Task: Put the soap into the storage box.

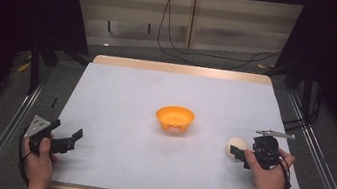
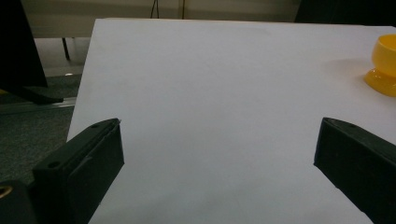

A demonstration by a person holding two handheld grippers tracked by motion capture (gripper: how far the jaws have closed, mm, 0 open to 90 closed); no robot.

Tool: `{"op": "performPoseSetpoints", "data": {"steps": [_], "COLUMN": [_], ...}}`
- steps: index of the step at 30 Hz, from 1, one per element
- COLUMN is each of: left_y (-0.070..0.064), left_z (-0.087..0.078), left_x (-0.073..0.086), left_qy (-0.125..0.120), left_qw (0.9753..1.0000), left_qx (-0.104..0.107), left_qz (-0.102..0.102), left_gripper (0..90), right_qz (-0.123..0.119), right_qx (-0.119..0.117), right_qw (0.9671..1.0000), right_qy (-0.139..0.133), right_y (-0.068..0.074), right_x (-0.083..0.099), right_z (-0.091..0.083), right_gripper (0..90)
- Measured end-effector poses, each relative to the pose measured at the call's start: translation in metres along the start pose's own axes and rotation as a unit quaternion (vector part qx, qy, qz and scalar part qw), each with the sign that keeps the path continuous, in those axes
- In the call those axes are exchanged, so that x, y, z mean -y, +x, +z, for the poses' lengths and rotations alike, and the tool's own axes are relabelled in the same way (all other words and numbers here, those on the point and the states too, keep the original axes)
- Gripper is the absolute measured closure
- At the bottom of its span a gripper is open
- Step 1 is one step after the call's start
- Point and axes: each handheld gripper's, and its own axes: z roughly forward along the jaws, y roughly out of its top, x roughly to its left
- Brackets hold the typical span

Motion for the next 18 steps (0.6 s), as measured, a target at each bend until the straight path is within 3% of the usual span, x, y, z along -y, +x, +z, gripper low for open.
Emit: {"op": "performPoseSetpoints", "data": {"steps": [18], "left_y": [0.000], "left_z": [0.000], "left_x": [0.000], "left_qy": [-0.001], "left_qw": [1.0000], "left_qx": [0.001], "left_qz": [-0.003], "left_gripper": [1.3], "right_qz": [0.008], "right_qx": [0.012], "right_qw": [0.9997], "right_qy": [0.018], "right_y": [0.010], "right_x": [-0.005], "right_z": [0.017], "right_gripper": [17.9]}}
